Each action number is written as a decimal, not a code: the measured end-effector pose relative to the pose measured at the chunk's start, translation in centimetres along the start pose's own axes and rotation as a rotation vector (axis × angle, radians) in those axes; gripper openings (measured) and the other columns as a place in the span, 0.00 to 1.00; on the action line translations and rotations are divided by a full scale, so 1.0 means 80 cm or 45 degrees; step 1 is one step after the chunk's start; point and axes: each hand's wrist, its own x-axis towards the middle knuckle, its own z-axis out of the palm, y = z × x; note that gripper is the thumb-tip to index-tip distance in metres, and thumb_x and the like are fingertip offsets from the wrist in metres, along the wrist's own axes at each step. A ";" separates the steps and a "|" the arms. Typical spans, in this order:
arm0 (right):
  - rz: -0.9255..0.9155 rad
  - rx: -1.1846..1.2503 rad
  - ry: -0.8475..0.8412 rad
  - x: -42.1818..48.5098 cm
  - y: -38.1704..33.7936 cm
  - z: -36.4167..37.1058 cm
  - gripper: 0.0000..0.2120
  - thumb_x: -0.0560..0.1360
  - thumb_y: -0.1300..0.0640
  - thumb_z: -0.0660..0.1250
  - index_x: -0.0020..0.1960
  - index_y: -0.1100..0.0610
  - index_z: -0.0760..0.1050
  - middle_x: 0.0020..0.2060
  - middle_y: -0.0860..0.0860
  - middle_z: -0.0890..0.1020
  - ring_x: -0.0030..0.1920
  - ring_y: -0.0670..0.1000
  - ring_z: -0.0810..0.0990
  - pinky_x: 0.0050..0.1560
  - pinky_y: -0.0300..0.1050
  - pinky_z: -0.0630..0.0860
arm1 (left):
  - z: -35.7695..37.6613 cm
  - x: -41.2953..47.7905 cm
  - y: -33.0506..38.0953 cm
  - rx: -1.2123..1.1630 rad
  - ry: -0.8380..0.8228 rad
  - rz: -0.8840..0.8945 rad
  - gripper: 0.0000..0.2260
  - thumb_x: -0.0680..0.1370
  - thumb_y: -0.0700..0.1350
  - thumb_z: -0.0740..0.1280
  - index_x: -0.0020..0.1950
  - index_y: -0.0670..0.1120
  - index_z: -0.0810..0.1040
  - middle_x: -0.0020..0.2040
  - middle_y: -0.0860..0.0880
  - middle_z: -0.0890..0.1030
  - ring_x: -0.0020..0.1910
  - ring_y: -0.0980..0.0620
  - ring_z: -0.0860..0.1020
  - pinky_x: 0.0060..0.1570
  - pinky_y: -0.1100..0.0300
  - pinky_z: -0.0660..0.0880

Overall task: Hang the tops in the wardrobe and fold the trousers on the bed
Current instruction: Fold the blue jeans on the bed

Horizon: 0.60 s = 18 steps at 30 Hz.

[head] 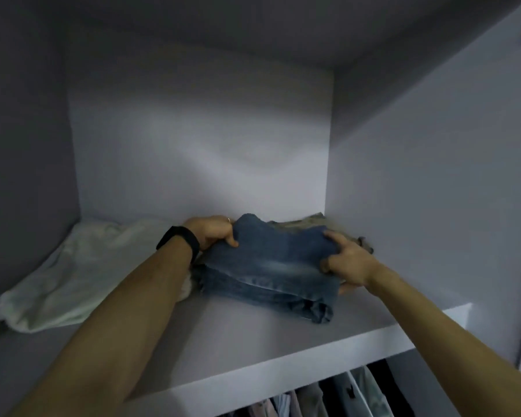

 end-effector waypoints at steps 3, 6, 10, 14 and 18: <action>0.086 -0.054 -0.166 -0.002 0.007 0.005 0.28 0.75 0.54 0.69 0.73 0.47 0.66 0.52 0.56 0.83 0.33 0.54 0.85 0.35 0.46 0.83 | -0.006 0.044 -0.002 0.186 -0.111 0.004 0.24 0.77 0.26 0.63 0.72 0.39 0.73 0.68 0.39 0.77 0.67 0.37 0.75 0.69 0.43 0.71; 0.009 -0.210 -0.299 -0.012 0.007 -0.002 0.24 0.73 0.43 0.70 0.66 0.45 0.70 0.38 0.52 0.84 0.31 0.48 0.84 0.34 0.41 0.81 | -0.004 0.066 0.000 0.507 0.053 0.002 0.26 0.78 0.34 0.69 0.75 0.45 0.70 0.71 0.42 0.74 0.69 0.41 0.73 0.70 0.48 0.70; -0.242 -0.561 -0.459 -0.025 0.001 -0.004 0.24 0.66 0.28 0.67 0.51 0.45 0.75 0.32 0.46 0.84 0.36 0.45 0.83 0.41 0.43 0.80 | 0.025 0.028 0.021 1.093 0.287 0.099 0.26 0.80 0.53 0.68 0.77 0.49 0.68 0.75 0.46 0.71 0.72 0.45 0.71 0.71 0.56 0.67; -0.528 -0.723 -0.414 -0.016 -0.006 0.002 0.24 0.67 0.27 0.69 0.43 0.48 0.80 0.34 0.41 0.83 0.43 0.43 0.81 0.47 0.43 0.78 | 0.086 -0.067 0.029 0.924 0.064 0.188 0.35 0.71 0.72 0.65 0.75 0.58 0.71 0.72 0.59 0.73 0.69 0.59 0.71 0.65 0.66 0.65; -0.676 -0.838 -0.252 -0.011 -0.015 0.024 0.28 0.66 0.23 0.63 0.42 0.47 0.82 0.28 0.40 0.82 0.37 0.43 0.80 0.33 0.43 0.70 | 0.145 -0.115 0.011 1.238 -0.001 0.126 0.33 0.76 0.69 0.62 0.78 0.64 0.59 0.76 0.56 0.68 0.74 0.53 0.67 0.72 0.53 0.64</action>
